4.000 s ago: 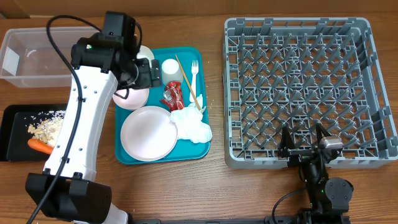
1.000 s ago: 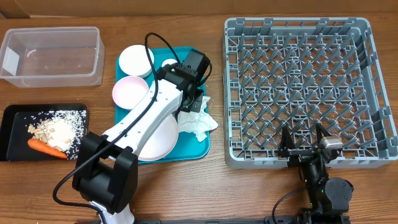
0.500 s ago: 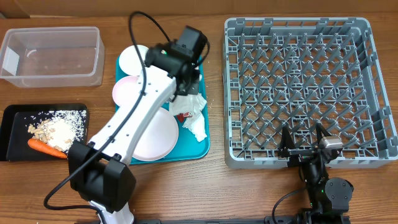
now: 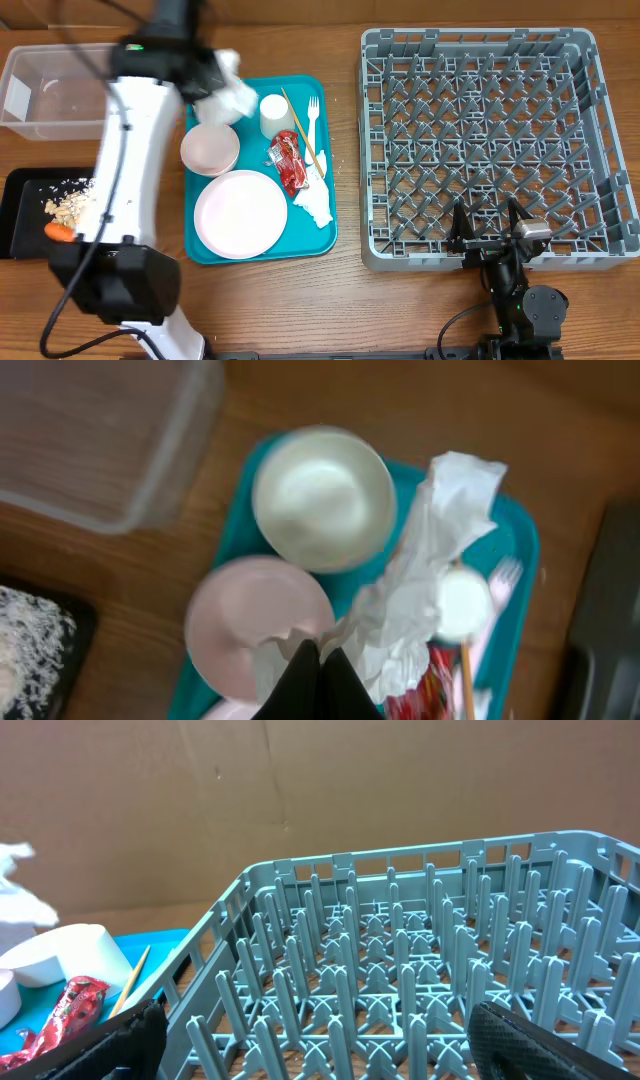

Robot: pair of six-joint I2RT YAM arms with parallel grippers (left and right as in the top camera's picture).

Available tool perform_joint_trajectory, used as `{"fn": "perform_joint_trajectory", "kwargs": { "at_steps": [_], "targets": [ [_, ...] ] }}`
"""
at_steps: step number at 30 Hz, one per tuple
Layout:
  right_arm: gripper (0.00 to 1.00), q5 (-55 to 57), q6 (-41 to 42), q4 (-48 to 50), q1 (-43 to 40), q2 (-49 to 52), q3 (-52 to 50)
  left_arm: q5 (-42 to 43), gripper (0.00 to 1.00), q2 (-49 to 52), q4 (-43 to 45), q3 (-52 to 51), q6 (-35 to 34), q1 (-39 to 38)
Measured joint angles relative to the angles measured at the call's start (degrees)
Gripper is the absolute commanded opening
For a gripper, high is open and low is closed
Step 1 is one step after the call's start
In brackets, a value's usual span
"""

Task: Sort waste into correct bins and load items into the dishwasher rack
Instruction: 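Carry the napkin left and drop it into the clear plastic bin, then move the left gripper back over the teal tray to the red wrapper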

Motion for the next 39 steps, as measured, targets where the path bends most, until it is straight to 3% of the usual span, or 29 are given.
{"fn": "perform_joint_trajectory", "kwargs": {
  "at_steps": [9,18,19,20,22,24,33,36,39],
  "targets": [
    [1.00,0.0,0.0,0.0,0.0,0.0,0.0,1.4,0.08,0.1,14.2,0.3,-3.4,18.6],
    [1.00,0.0,0.0,0.0,0.0,0.0,0.0,-3.4,0.18,7.6,20.9,0.7,-3.4,23.8],
    [1.00,0.0,0.0,0.0,0.0,0.0,0.0,-3.5,0.22,8.9,21.6,0.7,-3.3,24.0],
    [1.00,0.0,0.0,0.0,0.0,0.0,0.0,-3.7,0.40,10.2,22.1,0.7,-3.2,24.1],
    [1.00,0.0,0.0,0.0,0.0,0.0,0.0,-4.0,0.62,12.9,22.6,0.7,-2.9,24.1],
    [1.00,0.0,0.0,0.0,0.0,0.0,0.0,-3.9,0.71,13.7,22.6,0.7,-2.9,24.1],
    [1.00,0.0,0.0,0.0,0.0,0.0,0.0,1.7,0.92,7.8,17.0,0.7,-3.0,24.1],
    [1.00,0.0,0.0,0.0,0.0,0.0,0.0,8.4,0.99,0.9,14.7,0.7,-3.2,24.1],
    [1.00,0.0,0.0,0.0,0.0,0.0,0.0,16.6,1.00,-6.8,11.0,0.8,-3.3,24.0]
  ]
}}
